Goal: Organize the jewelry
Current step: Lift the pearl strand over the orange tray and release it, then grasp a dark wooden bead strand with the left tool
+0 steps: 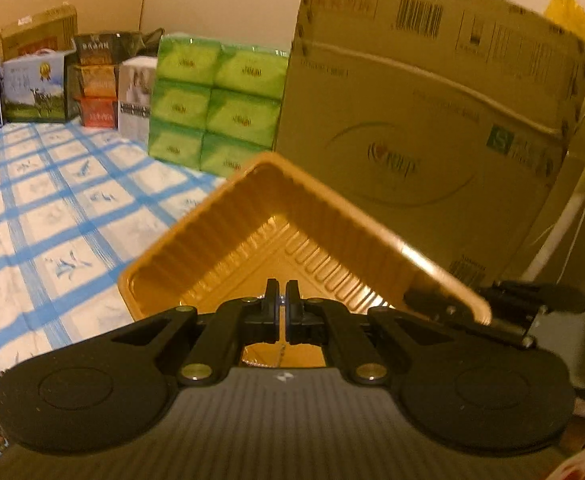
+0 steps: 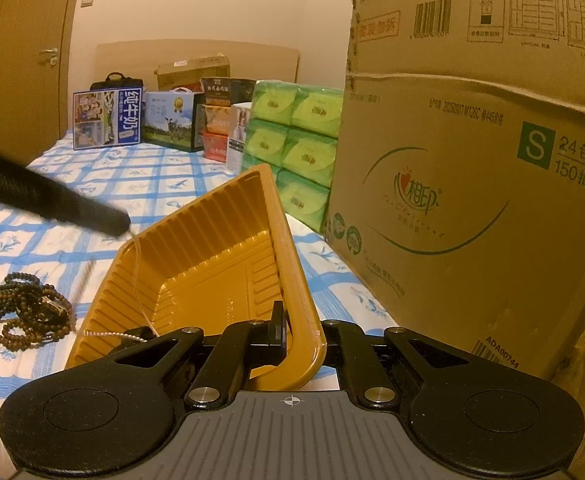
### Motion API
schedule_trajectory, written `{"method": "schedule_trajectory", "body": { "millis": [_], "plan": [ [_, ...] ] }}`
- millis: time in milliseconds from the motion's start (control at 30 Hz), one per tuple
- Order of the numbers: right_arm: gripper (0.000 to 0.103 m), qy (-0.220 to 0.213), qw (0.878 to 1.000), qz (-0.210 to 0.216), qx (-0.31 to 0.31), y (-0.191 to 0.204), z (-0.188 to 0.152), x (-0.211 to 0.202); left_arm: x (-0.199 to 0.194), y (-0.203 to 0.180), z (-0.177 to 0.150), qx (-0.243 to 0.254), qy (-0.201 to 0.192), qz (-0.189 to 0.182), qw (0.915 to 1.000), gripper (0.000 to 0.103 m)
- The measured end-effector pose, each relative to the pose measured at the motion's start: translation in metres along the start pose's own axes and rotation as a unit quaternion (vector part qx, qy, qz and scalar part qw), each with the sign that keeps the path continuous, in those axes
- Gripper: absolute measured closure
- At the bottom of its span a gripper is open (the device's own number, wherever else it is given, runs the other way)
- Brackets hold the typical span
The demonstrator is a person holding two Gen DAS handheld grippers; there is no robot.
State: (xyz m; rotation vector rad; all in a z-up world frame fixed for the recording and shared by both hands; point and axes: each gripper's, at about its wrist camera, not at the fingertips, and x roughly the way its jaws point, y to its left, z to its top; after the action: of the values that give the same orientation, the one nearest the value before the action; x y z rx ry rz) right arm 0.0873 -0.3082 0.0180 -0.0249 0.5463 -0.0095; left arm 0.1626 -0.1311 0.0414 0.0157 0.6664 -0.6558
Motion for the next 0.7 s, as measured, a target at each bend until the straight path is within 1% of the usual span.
{"method": "schedule_trajectory", "body": {
  "millis": [233,300,333,367,500,600,700],
  "plan": [
    [0.097,0.002,1.0,0.0,0.002,-0.001,-0.001,0.001,0.01,0.0,0.003,-0.001,0.01,-0.006,0.9999,0.1],
    [0.097,0.002,1.0,-0.001,0.002,-0.001,-0.001,0.001,0.009,0.002,0.006,-0.009,0.008,-0.003,0.9999,0.087],
    [0.097,0.002,1.0,0.0,0.002,-0.001,-0.001,0.001,0.007,0.005,0.006,-0.011,0.003,0.0,0.9999,0.079],
    [0.097,0.002,1.0,-0.001,0.002,-0.001,-0.001,0.001,0.005,0.007,0.006,-0.013,-0.001,0.004,0.9999,0.078],
    [0.097,0.003,1.0,-0.001,0.004,-0.002,-0.002,0.001,-0.006,0.027,0.002,-0.036,-0.005,0.035,0.9987,0.078],
    [0.097,0.004,1.0,-0.002,0.006,-0.003,-0.002,0.002,-0.019,0.045,-0.007,-0.05,-0.008,0.075,0.9959,0.078],
    [0.097,0.004,1.0,-0.002,0.005,-0.003,-0.002,0.002,-0.035,0.064,-0.022,-0.068,-0.012,0.119,0.9905,0.077]
  ]
}}
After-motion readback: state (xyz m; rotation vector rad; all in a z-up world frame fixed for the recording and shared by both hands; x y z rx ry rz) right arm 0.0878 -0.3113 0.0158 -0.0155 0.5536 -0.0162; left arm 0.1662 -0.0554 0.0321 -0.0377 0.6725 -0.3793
